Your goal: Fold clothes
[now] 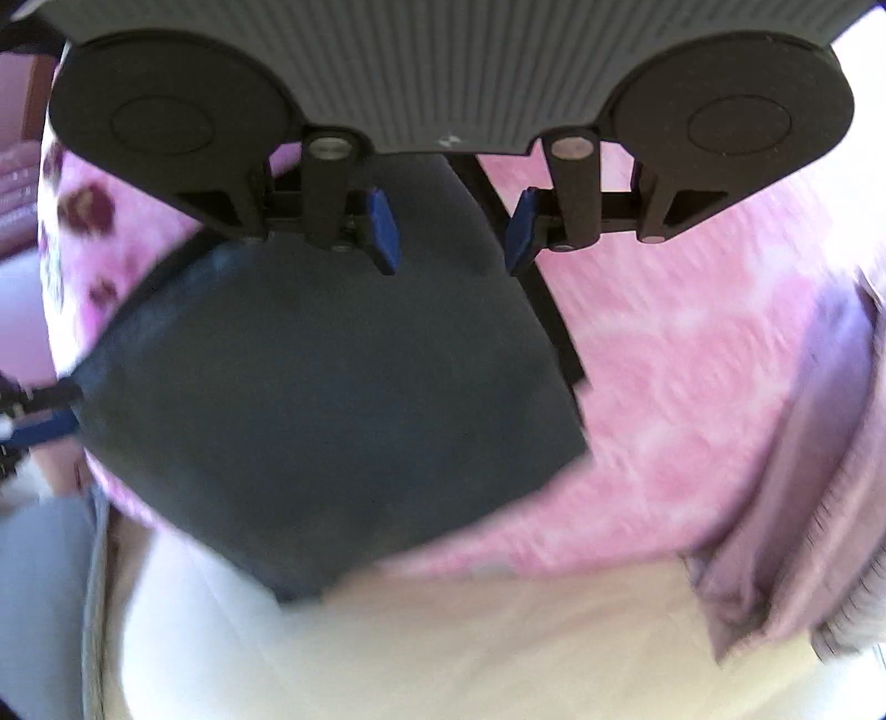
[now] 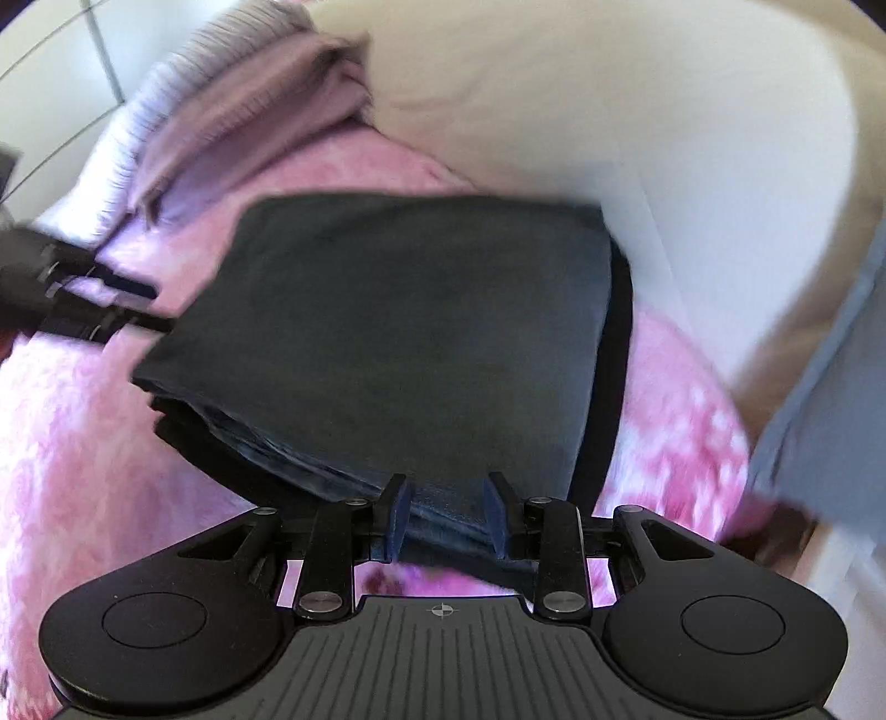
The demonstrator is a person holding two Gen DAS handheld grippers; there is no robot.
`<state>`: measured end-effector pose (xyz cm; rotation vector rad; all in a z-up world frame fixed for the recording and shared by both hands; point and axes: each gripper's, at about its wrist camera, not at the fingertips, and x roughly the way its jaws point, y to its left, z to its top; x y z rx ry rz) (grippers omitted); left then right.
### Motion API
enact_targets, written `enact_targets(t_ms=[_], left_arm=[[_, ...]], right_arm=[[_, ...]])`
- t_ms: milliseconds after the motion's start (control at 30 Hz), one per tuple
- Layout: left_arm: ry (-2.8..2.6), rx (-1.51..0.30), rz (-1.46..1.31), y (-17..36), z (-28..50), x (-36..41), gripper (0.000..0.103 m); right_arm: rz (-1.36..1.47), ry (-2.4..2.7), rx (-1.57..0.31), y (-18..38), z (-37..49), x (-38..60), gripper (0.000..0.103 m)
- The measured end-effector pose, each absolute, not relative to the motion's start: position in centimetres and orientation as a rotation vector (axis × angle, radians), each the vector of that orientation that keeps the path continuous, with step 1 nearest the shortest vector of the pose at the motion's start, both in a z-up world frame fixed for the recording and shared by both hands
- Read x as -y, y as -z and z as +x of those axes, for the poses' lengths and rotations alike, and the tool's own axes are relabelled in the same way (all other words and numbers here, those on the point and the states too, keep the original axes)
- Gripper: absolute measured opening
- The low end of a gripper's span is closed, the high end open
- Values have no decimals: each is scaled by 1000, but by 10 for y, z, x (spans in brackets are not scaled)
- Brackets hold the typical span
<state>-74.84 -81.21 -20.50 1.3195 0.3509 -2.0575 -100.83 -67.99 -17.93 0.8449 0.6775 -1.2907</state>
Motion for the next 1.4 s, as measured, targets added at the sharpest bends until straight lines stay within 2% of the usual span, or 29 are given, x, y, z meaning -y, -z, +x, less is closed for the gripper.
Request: enact_targets(t_ms=[100,233,267,333,433,500,633,733,900,1033,1400], left_arm=[[2051,-293,1334,216,-754,805,40],[2034,-282,1314,194,-745,786,39],[2039,-285,1295,186,-738,774,41],[2048,-291,1257,170,-724,751,54],[2061,-299,1199,146,-703,716,66],[2069,-305,1161,131,-690,693,68],[2112,-330,1061,94,-653,637,82],[2150,-347,985,66,-623,596,88],[2209,-493,929,33,-588,560,89],[2194,-512,884,10,-574,537,95],[2117,-502,848,-26,-587,509,95]], right_arm=[[846,1297,-710,185,-1003,684,36],[811,1321,-716,169,-993,669,39],[816,1339,-709,163,-990,658,42],[828,1374,-695,151,-981,634,49],[861,1432,-669,131,-956,590,65],[875,1478,-645,116,-938,557,72],[889,1598,-566,82,-900,493,75],[847,1681,-525,56,-867,452,77],[809,1741,-485,19,-824,406,80],[775,1767,-454,-9,-805,385,80],[735,1752,-527,-44,-813,376,81]])
